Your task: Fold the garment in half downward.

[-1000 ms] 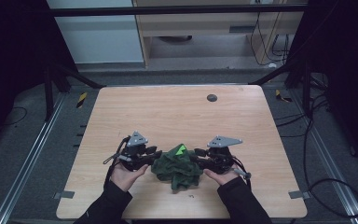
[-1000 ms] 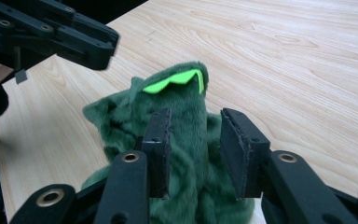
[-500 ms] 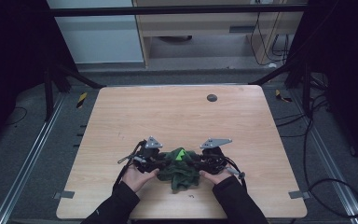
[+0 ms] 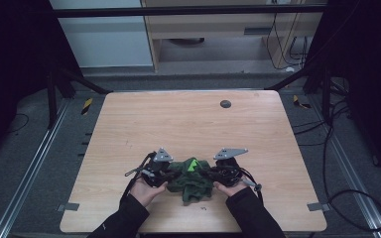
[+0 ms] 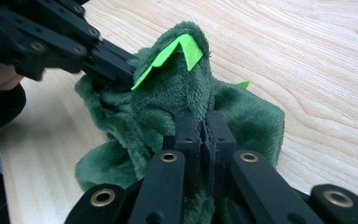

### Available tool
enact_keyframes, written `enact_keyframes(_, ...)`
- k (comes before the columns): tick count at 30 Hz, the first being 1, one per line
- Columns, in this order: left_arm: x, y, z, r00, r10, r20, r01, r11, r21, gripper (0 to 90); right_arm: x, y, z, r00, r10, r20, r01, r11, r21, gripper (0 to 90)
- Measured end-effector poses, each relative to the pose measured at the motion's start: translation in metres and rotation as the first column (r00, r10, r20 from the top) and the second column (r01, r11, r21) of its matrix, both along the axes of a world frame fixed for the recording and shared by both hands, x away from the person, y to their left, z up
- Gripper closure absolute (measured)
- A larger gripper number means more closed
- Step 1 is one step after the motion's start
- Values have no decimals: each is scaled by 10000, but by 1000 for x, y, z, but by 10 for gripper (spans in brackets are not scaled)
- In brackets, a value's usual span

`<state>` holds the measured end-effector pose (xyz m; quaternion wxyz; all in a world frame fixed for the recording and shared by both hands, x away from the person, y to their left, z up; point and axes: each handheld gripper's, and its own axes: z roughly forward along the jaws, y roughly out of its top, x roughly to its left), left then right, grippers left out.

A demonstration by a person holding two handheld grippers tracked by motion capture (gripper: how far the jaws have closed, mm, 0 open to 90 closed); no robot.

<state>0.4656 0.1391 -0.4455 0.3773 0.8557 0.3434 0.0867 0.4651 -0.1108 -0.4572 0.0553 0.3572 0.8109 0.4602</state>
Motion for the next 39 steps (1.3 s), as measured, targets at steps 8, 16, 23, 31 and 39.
enact_keyframes(8, -33, 12, 16, 9987, -428, 261, 436, 9987, -271, 884, -16, -3, 8, 9992, 398, 23, -398, 9990, 208, 833)
enact_keyframes(16, -53, 12, 4, 9973, -731, -20, 730, 9973, -114, 879, -32, -7, 3, 9976, 674, -145, -671, 9976, 157, 801)
enact_keyframes(23, -58, 16, -1, 9980, -618, -124, 619, 9980, 101, 834, -40, -12, 0, 9973, 674, -275, -672, 9977, 108, 742)
enact_keyframes(31, -49, 39, 15, 9993, 292, 245, -285, 9992, -297, 793, -39, -28, 15, 9999, 106, 130, -114, 9983, 570, 748)
enact_keyframes(39, -33, 35, 28, 9955, 762, 564, -728, 9956, -591, 887, -19, -19, 17, 9987, -451, 215, 436, 9968, 668, 866)
